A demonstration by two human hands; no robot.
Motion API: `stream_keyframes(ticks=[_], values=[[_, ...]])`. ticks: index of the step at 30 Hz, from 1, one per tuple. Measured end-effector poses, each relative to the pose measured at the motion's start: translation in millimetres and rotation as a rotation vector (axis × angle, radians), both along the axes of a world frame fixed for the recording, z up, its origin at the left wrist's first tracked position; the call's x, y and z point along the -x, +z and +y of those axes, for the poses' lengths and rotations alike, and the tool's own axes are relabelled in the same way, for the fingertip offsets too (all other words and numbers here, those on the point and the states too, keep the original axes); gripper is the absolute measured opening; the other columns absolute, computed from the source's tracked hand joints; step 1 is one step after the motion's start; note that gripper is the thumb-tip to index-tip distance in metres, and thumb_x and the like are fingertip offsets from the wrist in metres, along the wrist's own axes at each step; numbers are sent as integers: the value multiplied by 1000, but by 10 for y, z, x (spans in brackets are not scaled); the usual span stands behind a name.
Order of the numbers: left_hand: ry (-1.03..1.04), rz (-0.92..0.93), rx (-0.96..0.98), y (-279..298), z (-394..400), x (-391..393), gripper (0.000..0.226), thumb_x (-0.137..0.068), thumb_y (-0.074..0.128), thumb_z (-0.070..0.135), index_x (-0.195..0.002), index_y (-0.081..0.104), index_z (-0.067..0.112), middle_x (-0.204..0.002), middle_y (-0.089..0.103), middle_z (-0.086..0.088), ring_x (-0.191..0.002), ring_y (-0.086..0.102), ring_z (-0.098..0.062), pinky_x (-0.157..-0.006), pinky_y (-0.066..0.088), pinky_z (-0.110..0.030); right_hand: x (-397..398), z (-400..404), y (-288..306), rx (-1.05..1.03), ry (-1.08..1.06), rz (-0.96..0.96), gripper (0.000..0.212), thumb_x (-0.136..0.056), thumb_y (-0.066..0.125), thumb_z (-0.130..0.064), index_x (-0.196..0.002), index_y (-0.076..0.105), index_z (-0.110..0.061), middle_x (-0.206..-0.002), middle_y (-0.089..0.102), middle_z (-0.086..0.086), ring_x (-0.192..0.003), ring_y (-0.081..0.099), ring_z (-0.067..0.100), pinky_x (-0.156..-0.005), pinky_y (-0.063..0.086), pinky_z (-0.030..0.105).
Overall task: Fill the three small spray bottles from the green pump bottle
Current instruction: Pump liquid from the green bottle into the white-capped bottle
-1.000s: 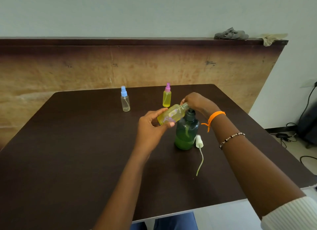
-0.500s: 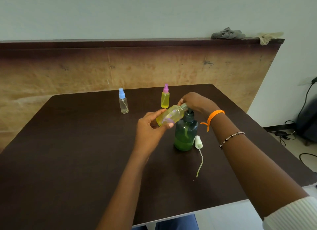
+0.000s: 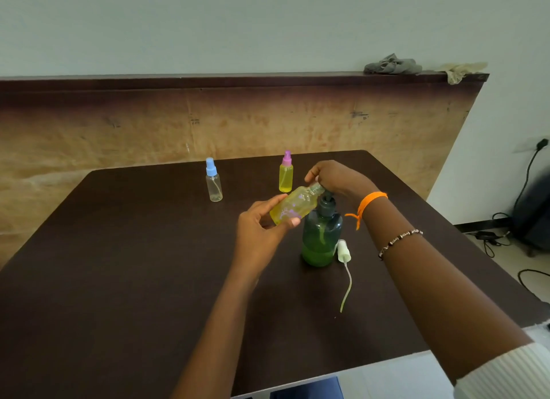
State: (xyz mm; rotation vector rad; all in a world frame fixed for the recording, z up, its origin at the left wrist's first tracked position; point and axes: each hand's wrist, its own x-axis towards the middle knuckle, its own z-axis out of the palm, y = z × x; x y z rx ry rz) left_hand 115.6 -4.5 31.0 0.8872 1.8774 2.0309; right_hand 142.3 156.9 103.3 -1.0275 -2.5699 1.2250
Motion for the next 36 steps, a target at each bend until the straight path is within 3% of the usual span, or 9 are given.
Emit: stream_keyframes(ticks=[5, 9, 12, 17, 22, 24, 28, 33, 36], values=[[-1, -16, 5, -19, -3, 1, 50, -73, 76, 1, -112, 62, 29, -95, 63, 3, -86, 62, -5, -79, 50, -16, 23, 23, -134, -13, -43, 23, 36, -91, 28, 6, -67, 44, -15, -90, 52, 15, -71, 43, 22, -57, 33, 25], [-15, -12, -3, 32, -17, -10, 50, -73, 76, 1, -113, 63, 28, -96, 63, 0, -84, 62, -3, -80, 51, -18, 9, -4, -10, -35, 13, -57, 29, -93, 31, 4, -78, 55, -5, -109, 56, 8, -74, 39, 16, -57, 31, 23], [-20, -9, -7, 44, -13, -10, 50, -73, 76, 1, -115, 63, 25, -97, 63, 0, -85, 62, -3, -77, 50, -14, -4, -1, 87, -54, 22, -43, 27, -94, 34, 2, -106, 58, 5, -105, 60, 21, -84, 44, 22, -64, 36, 28], [-3, -7, 4, -6, 23, -9, 50, -73, 76, 1, -116, 63, 25, -94, 62, 3, -86, 62, -6, -78, 49, -15, 13, 3, -58, -12, -24, -43, 37, -95, 28, 5, -118, 57, 2, -72, 44, 2, -62, 39, 13, -53, 32, 20], [0, -11, -1, -23, 8, -16, 50, -73, 76, 1, -114, 63, 27, -96, 63, 2, -86, 63, -5, -75, 48, -12, 9, -9, -70, -52, -5, -49, 28, -97, 32, 3, -106, 58, 0, -70, 43, 3, -60, 37, 12, -55, 31, 21], [-2, -18, 0, -6, -4, -22, 50, -73, 76, 1, -114, 63, 26, -96, 63, 2, -86, 63, -5, -75, 48, -11, -8, -25, -19, -34, 19, -73, 27, -96, 33, 2, -97, 60, 1, -79, 53, 12, -66, 41, 16, -59, 36, 24], [-12, -11, -9, 25, -12, -14, 49, -73, 76, 1, -117, 65, 20, -95, 63, 0, -84, 62, -3, -75, 48, -10, 15, 32, 106, 21, 11, -91, 34, -96, 36, -4, -121, 55, 10, -119, 59, 28, -86, 41, 20, -87, 46, 37], [-10, -15, 10, -6, 6, -2, 49, -72, 77, 1, -117, 65, 19, -98, 64, 0, -89, 63, -7, -78, 50, -15, -39, 4, -52, 56, -13, -63, 30, -94, 31, 1, -98, 60, -4, -70, 47, 5, -58, 40, 13, -39, 38, 12], [-7, -18, 17, -5, 7, -7, 49, -73, 76, 1, -117, 65, 19, -99, 64, 1, -88, 62, -5, -77, 49, -12, -46, -15, -74, 23, -3, -62, 28, -93, 37, 4, -107, 60, 7, -81, 51, 7, -58, 40, 9, -51, 37, 16]])
